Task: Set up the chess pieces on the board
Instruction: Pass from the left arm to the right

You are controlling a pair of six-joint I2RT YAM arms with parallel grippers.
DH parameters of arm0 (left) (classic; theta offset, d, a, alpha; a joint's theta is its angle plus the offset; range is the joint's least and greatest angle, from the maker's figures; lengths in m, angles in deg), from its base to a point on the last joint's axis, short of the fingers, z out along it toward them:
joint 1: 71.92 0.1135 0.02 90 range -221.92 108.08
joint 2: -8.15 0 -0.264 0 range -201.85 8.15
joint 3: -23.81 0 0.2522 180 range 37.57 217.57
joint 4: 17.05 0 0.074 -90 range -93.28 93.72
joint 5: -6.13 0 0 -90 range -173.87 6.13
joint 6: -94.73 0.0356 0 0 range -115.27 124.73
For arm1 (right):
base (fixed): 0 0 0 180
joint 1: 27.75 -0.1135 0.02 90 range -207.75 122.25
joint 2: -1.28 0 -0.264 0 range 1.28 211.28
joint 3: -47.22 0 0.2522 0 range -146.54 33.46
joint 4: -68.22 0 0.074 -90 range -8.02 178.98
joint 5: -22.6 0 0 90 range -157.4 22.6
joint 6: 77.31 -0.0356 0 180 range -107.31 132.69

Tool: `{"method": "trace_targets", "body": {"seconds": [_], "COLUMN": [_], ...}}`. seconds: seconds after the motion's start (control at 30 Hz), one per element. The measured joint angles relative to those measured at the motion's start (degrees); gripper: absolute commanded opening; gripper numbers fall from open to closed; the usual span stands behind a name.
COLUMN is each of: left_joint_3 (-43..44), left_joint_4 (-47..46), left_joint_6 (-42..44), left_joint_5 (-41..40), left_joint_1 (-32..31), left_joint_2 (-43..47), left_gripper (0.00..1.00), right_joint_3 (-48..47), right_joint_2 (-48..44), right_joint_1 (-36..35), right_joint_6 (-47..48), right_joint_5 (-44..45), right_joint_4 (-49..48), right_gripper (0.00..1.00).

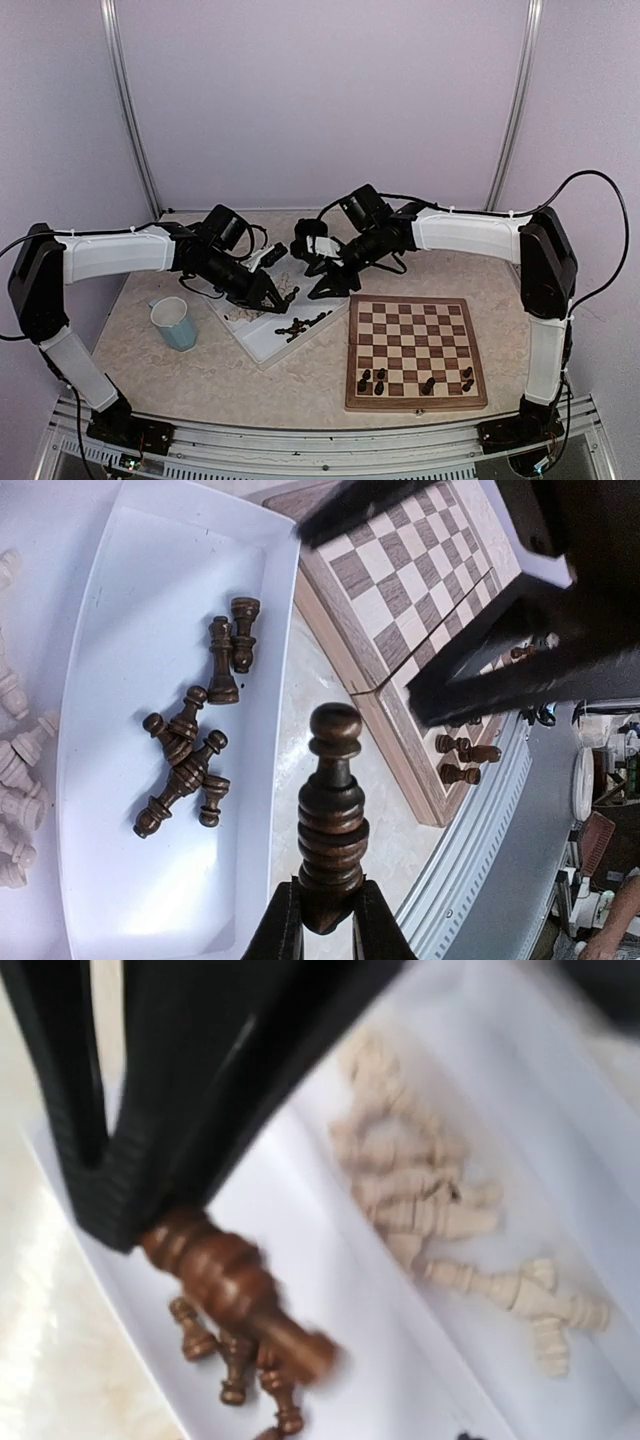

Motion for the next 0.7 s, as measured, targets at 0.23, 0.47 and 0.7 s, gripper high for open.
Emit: {"method": "trace_targets", "body": {"seconds": [0.23, 0.47, 0.7], "left_joint_3": [-3.6, -3.6, -3.6], "left_joint_4": [-7.9, -13.2, -14.0], "left_joint_6": [-2.0, -3.7, -3.9], "left_joint_5": [-4.0, -8.0, -9.8], "left_joint_1": [-2.7, -5.9, -6.3], "left_joint_2": [5.8, 7.1, 6.7], "left_gripper": [0.01, 0.01, 0.01], "right_joint_3": [-1.4, 4.2, 4.9], "right_joint_2": [2.6, 6.2, 6.3], "right_joint_1": [8.8, 7.9, 7.6], "right_joint_6": [-20.5, -44.3, -53.4], "right_joint_5": [-27.7, -43.2, -48.9], "right_joint_4": [-4.1, -18.5, -27.5], "right_gripper": [0.58, 0.57, 0.54]}}
